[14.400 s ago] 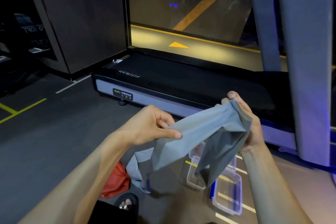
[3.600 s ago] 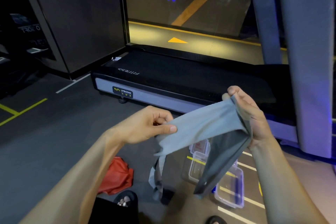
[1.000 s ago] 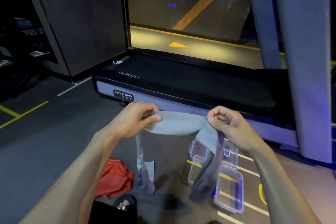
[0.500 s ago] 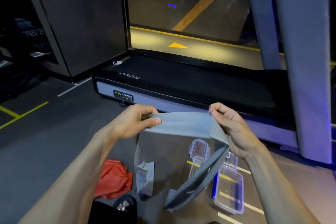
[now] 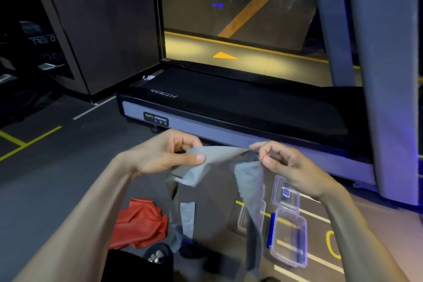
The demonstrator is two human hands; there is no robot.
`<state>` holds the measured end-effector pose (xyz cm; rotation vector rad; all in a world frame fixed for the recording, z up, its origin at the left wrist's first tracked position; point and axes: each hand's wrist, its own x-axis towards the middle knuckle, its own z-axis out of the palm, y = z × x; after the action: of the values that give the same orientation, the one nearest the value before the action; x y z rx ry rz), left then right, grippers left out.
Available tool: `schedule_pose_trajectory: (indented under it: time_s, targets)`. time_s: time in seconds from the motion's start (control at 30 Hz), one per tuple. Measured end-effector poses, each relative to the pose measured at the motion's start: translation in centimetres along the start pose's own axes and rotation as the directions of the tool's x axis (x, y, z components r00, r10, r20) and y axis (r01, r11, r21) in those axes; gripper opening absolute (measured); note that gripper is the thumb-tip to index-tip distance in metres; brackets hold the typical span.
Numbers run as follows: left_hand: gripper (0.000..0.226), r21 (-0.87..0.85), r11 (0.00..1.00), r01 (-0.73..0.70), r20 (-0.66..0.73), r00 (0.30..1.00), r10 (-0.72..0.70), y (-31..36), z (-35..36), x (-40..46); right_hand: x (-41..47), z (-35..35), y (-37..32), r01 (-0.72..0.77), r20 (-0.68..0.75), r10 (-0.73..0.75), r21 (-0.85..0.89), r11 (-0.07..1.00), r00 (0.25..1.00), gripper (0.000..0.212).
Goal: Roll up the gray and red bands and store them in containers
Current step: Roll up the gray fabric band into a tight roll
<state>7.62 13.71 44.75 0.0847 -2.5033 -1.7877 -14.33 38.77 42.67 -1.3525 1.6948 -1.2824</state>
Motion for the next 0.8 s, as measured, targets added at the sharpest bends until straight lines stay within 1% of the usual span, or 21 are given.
schedule_pose_trajectory:
  time_s: [0.07, 0.13, 0.2, 0.23, 0.3, 0.37, 0.4, 0.43, 0.47, 0.5, 0.53, 0.57, 0.6, 0.63, 0.73, 0.8]
  targets:
    - [0.011, -0.033, 0.999, -0.024, 0.042, 0.999, 0.025, 0.6, 0.4, 0.1, 0.2, 0.2, -0.2, 0.010, -0.035, -0.010, 0.020, 1.000, 0.999, 0.011]
    - [0.010, -0.062, 0.998, -0.011, 0.098, 0.995, 0.017, 0.9, 1.0, 0.3, 0.5, 0.4, -0.8, 0.065, -0.078, -0.053, 0.165, 0.984, 0.996, 0.016]
    - [0.011, -0.060, 0.998, 0.019, 0.129, 0.992, -0.011, 0.9, 1.6, 0.6, 0.8, 0.8, -2.0, 0.147, -0.134, -0.104, 0.370, 0.918, 0.986, 0.012]
    - [0.011, -0.050, 0.998, 0.026, 0.135, 0.991, -0.019, 0.9, 1.8, 0.7, 1.0, 1.1, -2.7, 0.187, -0.163, -0.126, 0.446, 0.875, 0.979, 0.007]
    - [0.011, -0.045, 0.999, 0.019, 0.130, 0.991, -0.013, 0.8, 2.3, 1.0, 1.3, 1.6, -4.1, 0.248, -0.197, -0.164, 0.549, 0.798, 0.967, 0.005]
    - [0.015, -0.053, 0.999, 0.004, 0.121, 0.993, 0.002, 0.8, 2.6, 1.2, 1.7, 2.5, -4.9, 0.269, -0.173, -0.205, 0.611, 0.745, 0.963, 0.004]
    - [0.018, -0.055, 0.998, -0.006, 0.115, 0.993, 0.012, 0.7, 2.8, 1.4, 2.0, 3.0, -5.2, 0.271, -0.155, -0.223, 0.590, 0.761, 0.962, 0.004]
    - [0.018, -0.056, 0.998, -0.014, 0.110, 0.994, 0.020, 0.8, 2.9, 1.4, 2.4, 3.6, -5.2, 0.276, -0.143, -0.236, 0.507, 0.817, 0.961, 0.006]
    - [0.015, -0.052, 0.998, -0.017, 0.101, 0.995, 0.022, 0.7, 3.0, 1.5, 2.7, 4.2, -5.0, 0.282, -0.131, -0.251, 0.351, 0.893, 0.959, 0.006]
    - [0.014, -0.044, 0.999, -0.020, 0.089, 0.996, 0.024, 0.7, 3.1, 1.6, 3.1, 4.8, -4.7, 0.280, -0.101, -0.265, 0.179, 0.943, 0.959, 0.004]
    - [0.023, -0.033, 0.999, -0.028, 0.075, 0.997, 0.031, 0.6, 3.2, 1.7, 3.4, 5.5, -4.2, 0.266, -0.052, -0.264, 0.043, 0.963, 0.963, 0.004]
    - [0.033, -0.015, 0.999, -0.033, 0.058, 0.998, 0.034, 0.6, 3.2, 1.7, 3.7, 6.1, -3.8, 0.246, -0.002, -0.246, -0.048, 0.968, 0.969, 0.007]
    - [0.039, 0.004, 1.000, -0.031, 0.047, 0.998, 0.031, 0.7, 3.3, 1.6, 3.7, 6.6, -3.5, 0.220, 0.040, -0.217, -0.095, 0.971, 0.975, 0.009]
    - [0.039, 0.036, 0.999, -0.031, 0.040, 0.999, 0.030, 0.7, 3.2, 1.5, 3.7, 6.9, -3.3, 0.196, 0.074, -0.188, -0.114, 0.974, 0.979, 0.011]
    - [0.018, 0.097, 0.994, -0.051, 0.026, 0.998, 0.049, 0.5, 3.0, 1.4, 3.2, 6.8, -3.4, 0.161, 0.131, -0.147, -0.109, 0.981, 0.980, 0.011]
    - [0.013, 0.078, 0.995, -0.058, 0.021, 0.998, 0.056, 0.7, 3.2, 1.4, 2.8, 6.5, -3.7, 0.156, 0.139, -0.140, -0.112, 0.981, 0.980, 0.008]
